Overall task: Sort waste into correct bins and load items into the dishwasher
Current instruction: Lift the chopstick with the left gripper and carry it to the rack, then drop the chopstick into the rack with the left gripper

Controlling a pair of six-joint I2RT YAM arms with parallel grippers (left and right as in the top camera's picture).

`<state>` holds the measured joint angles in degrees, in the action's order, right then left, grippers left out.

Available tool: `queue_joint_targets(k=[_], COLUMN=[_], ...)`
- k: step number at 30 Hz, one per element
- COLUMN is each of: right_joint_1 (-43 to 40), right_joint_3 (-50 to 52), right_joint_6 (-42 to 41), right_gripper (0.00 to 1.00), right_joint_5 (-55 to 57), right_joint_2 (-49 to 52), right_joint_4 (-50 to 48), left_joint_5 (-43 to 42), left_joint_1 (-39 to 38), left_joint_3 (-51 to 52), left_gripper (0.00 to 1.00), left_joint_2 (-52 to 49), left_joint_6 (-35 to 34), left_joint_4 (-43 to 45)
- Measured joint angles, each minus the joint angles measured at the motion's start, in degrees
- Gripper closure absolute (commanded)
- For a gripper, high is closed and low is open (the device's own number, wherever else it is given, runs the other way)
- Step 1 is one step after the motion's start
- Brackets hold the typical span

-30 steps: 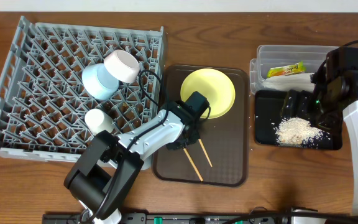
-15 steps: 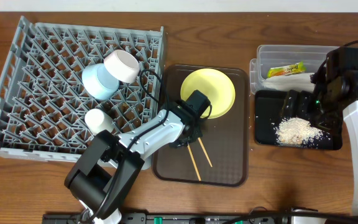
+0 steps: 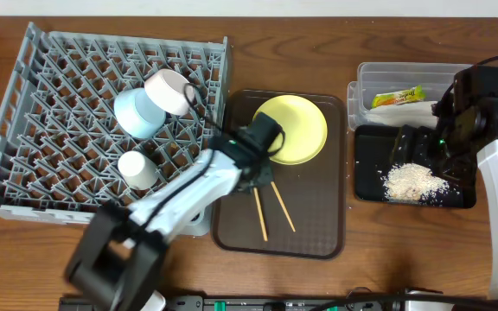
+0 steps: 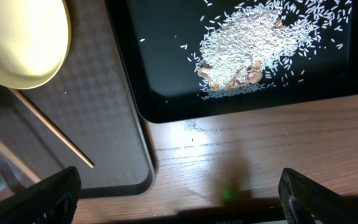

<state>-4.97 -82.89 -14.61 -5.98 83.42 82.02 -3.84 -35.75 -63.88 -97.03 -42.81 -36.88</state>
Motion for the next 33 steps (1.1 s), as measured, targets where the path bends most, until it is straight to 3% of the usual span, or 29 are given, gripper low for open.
queue_joint_targets(k=[8, 18, 24, 33], right_joint_1=[0.00, 0.00, 0.00, 0.00], right_joint_3=[0.00, 0.00, 0.00, 0.00], right_joint_6=[0.00, 0.00, 0.00, 0.00], right_gripper=[0.01, 0.01, 0.01, 0.01], right_joint_5=[0.00, 0.00, 0.00, 0.00], right_joint_2=[0.00, 0.00, 0.00, 0.00], right_joint_4=[0.02, 0.00, 0.02, 0.02], left_joint_5=[-0.07, -0.02, -0.04, -0.04], left_joint_1=[8.07, 17.07, 19.69, 21.11], left_joint_3=[-5.57, -13.20, -13.20, -13.20], left_gripper=[0.93, 0.93, 0.93, 0.92], left_joint_2=[13.90, 16.02, 10.08, 0.98], left_joint_6=[18.67, 34.99, 39.98, 41.59], left_joint_4=[-7.76, -9.86, -8.15, -3.76])
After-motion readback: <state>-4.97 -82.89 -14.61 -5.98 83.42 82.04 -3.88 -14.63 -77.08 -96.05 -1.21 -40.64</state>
